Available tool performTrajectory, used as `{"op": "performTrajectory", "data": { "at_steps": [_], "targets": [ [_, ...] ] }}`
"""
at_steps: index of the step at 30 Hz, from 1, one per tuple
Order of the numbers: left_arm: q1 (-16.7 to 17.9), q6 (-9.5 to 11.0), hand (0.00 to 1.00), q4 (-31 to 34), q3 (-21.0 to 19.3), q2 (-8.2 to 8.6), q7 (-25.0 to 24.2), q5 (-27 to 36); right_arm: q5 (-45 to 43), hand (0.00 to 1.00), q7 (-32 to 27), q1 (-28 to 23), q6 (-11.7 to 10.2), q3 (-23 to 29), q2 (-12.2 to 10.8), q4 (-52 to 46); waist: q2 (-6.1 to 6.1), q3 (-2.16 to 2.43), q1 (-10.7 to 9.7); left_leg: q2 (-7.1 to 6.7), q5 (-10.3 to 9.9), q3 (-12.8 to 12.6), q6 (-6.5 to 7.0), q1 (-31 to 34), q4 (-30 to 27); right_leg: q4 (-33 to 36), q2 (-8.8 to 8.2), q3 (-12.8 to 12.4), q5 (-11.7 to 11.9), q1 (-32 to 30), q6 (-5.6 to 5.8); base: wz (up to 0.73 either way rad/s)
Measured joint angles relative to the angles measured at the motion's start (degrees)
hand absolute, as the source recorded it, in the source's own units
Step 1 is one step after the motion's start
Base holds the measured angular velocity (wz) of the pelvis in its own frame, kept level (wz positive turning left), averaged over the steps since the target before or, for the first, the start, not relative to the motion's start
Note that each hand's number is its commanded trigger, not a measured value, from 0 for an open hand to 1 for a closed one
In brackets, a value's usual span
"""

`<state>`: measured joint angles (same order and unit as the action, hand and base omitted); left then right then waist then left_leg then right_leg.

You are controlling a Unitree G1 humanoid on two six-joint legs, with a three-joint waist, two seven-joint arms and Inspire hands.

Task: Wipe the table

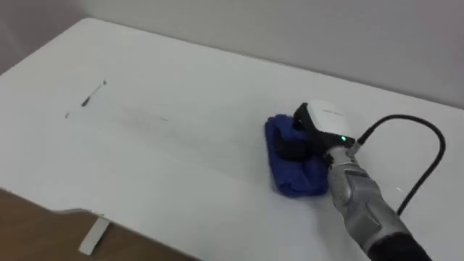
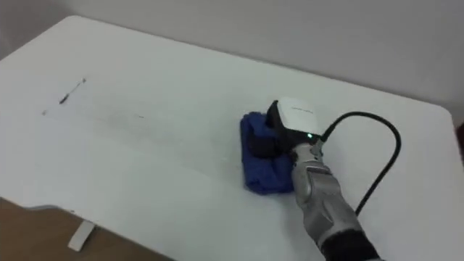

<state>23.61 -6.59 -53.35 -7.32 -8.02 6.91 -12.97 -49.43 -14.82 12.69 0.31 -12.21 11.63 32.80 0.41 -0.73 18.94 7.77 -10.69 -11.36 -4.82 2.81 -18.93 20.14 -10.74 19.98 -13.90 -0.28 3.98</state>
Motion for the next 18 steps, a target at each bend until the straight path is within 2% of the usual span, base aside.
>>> {"op": "performTrajectory", "data": {
  "at_steps": [2,4,5,7,10,13,14,16,17,18],
  "targets": [
    [1.11,-0.02,0.0,0.57,-2.01,0.16,-0.08,0.0,0.29,1.0,-4.0,-3.6,-2.82,0.9,-0.09,-0.02,0.8,-0.13,-1.93,-1.12,0.37,0.29,0.44,-2.06,2.44,-3.2,-0.13,0.51,1.21,2.64,0.9,0.05],
    [0.99,-0.01,0.0,0.66,-3.97,-0.08,-0.08,-0.22,3.12,1.0,-8.76,-8.84,-6.46,2.71,-0.28,-0.37,-0.18,0.38,-5.75,-3.11,0.79,0.64,1.14,-4.48,5.46,-5.45,-1.35,1.55,1.73,5.4,2.09,0.2],
    [0.88,0.0,0.0,0.86,-4.39,-0.07,-0.08,-0.27,3.6,1.0,-9.67,-10.2,-6.93,3.22,-0.28,-0.93,-0.28,0.5,-6.29,-3.47,0.84,0.45,1.29,-4.93,6.16,-5.78,-1.6,1.42,1.9,5.57,2.42,0.0],
    [-0.51,0.33,0.0,2.11,-6.47,-0.59,0.15,-1.23,5.41,1.0,-13.04,-14.54,-8.52,5.07,-0.45,-2.06,-1.28,1.0,-8.58,-4.47,0.98,0.34,1.74,-6.42,7.74,-7.64,-1.88,1.41,2.84,7.5,3.49,0.0],
    [-3.87,1.35,0.0,3.8,-6.29,-1.57,0.42,-1.22,6.24,1.0,-13.95,-15.81,-8.52,4.75,-0.66,-1.3,-2.91,1.1,-9.07,-4.55,0.87,-0.26,1.89,-8.2,8.15,-7.6,-1.97,1.58,3.51,8.61,3.82,-0.1],
    [-6.58,2.59,0.0,7.73,-5.4,-0.17,1.74,0.0,6.63,1.0,-13.85,-14.26,-8.01,4.21,-0.96,-1.35,-2.89,1.02,-9.04,-4.55,0.58,-0.62,2.15,-8.34,8.72,-7.69,-1.98,2.11,3.87,8.14,3.76,-0.13],
    [-7.2,2.94,0.0,8.05,-5.3,0.09,2.28,0.0,6.62,0.86,-13.72,-14.04,-7.61,3.91,-0.97,-1.59,-2.95,1.0,-9.0,-4.54,0.57,-0.65,2.15,-8.27,8.79,-7.64,-1.98,2.11,3.87,8.02,3.76,-0.09],
    [-8.98,4.48,0.0,8.07,-3.51,0.87,3.47,0.46,6.43,0.33,-12.19,-12.76,-5.91,3.14,-0.97,-2.01,-2.88,0.99,-8.98,-4.54,0.62,-0.71,2.08,-7.99,9.15,-7.63,-1.88,2.1,3.87,7.64,3.76,-0.09],
    [-9.32,4.87,0.0,7.56,-2.88,0.97,3.57,1.12,6.45,0.03,-11.62,-12.54,-5.6,2.79,-0.97,-2.16,-2.84,1.0,-8.96,-4.53,0.64,-0.76,2.05,-7.98,9.3,-7.64,-1.85,2.09,3.87,7.58,3.76,-0.06],
    [-9.76,5.01,0.0,6.49,-1.55,1.07,3.59,1.9,6.59,0.0,-10.73,-12.44,-4.72,2.37,-0.92,-2.97,-2.78,1.02,-8.93,-4.5,0.66,-0.79,2.01,-8.0,9.43,-7.65,-1.8,2.1,3.87,7.48,3.75,-0.05]
  ]
}}
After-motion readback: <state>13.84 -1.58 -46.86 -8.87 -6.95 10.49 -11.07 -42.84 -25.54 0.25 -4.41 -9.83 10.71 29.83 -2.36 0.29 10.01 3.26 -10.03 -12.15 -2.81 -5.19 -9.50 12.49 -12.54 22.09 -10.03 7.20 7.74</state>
